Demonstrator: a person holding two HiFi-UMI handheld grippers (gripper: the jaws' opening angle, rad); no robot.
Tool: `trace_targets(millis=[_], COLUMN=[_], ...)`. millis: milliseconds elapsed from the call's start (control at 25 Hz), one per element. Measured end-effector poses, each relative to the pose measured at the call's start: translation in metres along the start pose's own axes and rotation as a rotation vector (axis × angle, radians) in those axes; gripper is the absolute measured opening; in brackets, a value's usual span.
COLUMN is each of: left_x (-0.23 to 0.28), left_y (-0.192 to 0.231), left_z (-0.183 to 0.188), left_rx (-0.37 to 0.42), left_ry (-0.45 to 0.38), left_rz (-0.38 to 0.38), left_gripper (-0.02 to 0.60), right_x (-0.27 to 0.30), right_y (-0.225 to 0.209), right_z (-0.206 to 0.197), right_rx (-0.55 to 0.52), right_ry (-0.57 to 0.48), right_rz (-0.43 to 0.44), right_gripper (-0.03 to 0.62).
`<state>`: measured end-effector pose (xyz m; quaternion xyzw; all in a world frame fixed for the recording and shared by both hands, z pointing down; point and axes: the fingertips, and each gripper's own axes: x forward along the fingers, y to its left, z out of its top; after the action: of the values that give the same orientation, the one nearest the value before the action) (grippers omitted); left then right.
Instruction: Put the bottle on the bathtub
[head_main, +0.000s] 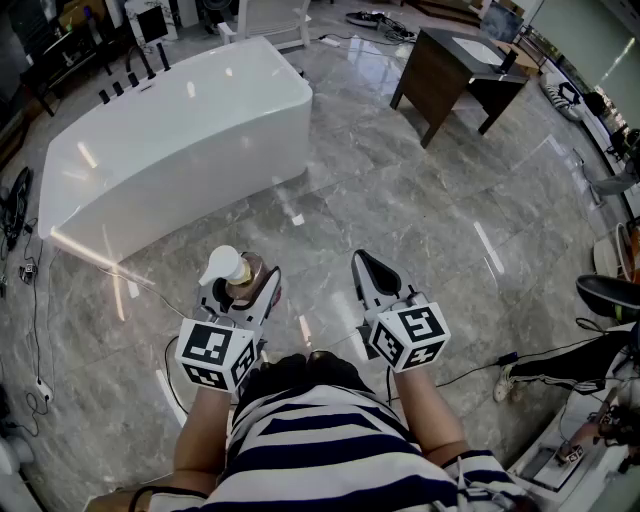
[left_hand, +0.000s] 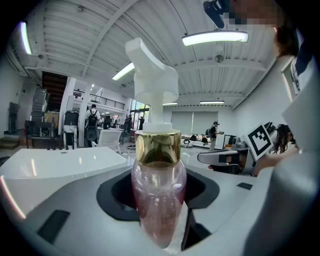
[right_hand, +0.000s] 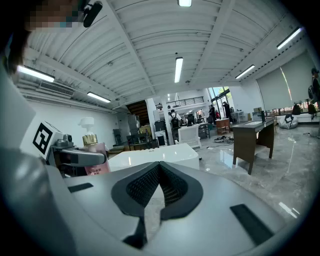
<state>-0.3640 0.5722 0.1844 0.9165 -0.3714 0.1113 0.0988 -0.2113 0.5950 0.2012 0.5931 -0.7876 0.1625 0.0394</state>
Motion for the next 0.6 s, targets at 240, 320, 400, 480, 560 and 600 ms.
trace_targets(millis=[240,320,400,480,560,600], left_x=[0.018,0.024,0.032,0.040,0.046,0.050], left_y=[-0.009,-0.013,-0.018,-0.022,-0.023,-0.024], left_z=[0.001,0.000,-0.001,-0.001,0.000,0.001], left_rx=[0.001,-0.007,-0.002,0.006,0.008,0.007], left_ry=[0.009,0.013,0.021,0.029,0.029,0.026], left_rz=[-0.006,-0.006,-0.010,-0.016,-0.017,-0.015], left_gripper=[0.227,0.227,0.226,0.227,0.227,0.227], right_x=[0.001,0.001,0.001,0.003,0.005,0.007], right_y=[-0.024,-0.031,-0.039,-0.045,-0.052,-0.055], right_z=[0.002,0.001,-0.001,-0.003,-0.006,-0.007], right_rx=[0.024,0.030,0.029,0.030,0.024,0.020], right_ry=[-0.006,-0.003,0.011,0.025,0.037,0.044], right_rz=[-0.005,-0.003,0.003,0.011,0.019,0.022], right_gripper=[0.026,0.026,0.026,0.026,0.026,0.026])
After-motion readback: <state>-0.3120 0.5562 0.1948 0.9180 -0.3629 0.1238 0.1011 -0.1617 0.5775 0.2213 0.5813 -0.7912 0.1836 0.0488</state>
